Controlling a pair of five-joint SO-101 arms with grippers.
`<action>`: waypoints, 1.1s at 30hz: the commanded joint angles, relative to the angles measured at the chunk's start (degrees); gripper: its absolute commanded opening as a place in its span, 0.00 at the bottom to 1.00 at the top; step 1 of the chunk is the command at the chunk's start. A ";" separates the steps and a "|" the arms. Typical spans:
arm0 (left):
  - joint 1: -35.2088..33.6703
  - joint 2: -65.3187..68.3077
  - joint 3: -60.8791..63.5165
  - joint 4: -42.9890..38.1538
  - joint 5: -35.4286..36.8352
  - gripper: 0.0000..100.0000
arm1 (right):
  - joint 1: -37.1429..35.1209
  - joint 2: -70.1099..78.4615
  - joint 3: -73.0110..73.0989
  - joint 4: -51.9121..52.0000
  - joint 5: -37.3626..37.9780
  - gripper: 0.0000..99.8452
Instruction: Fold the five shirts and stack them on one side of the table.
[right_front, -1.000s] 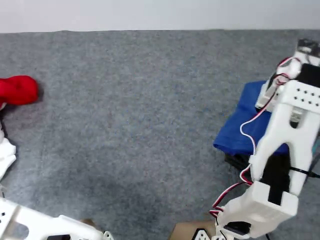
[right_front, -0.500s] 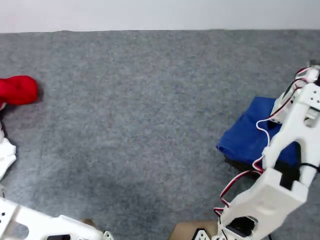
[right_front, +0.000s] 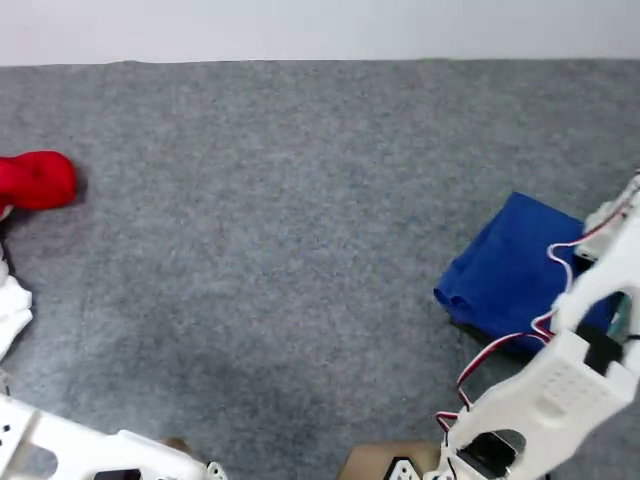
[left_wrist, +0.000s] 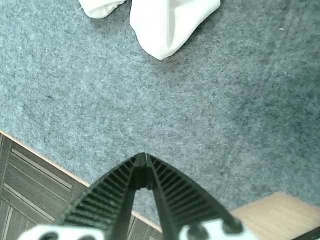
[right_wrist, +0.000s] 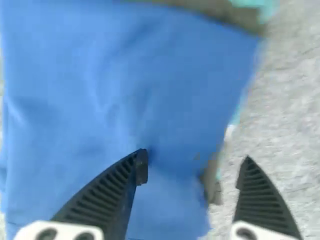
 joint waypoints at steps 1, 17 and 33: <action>0.53 -1.41 -1.71 -0.70 -0.53 0.00 | 2.68 -0.84 -4.48 2.42 4.22 0.30; 0.53 -1.32 -1.63 -0.70 -2.11 0.00 | -2.95 -7.69 2.20 1.01 20.48 0.01; 0.44 -1.32 -1.63 -0.70 -2.11 0.00 | 2.77 2.77 -5.27 -2.07 26.73 0.01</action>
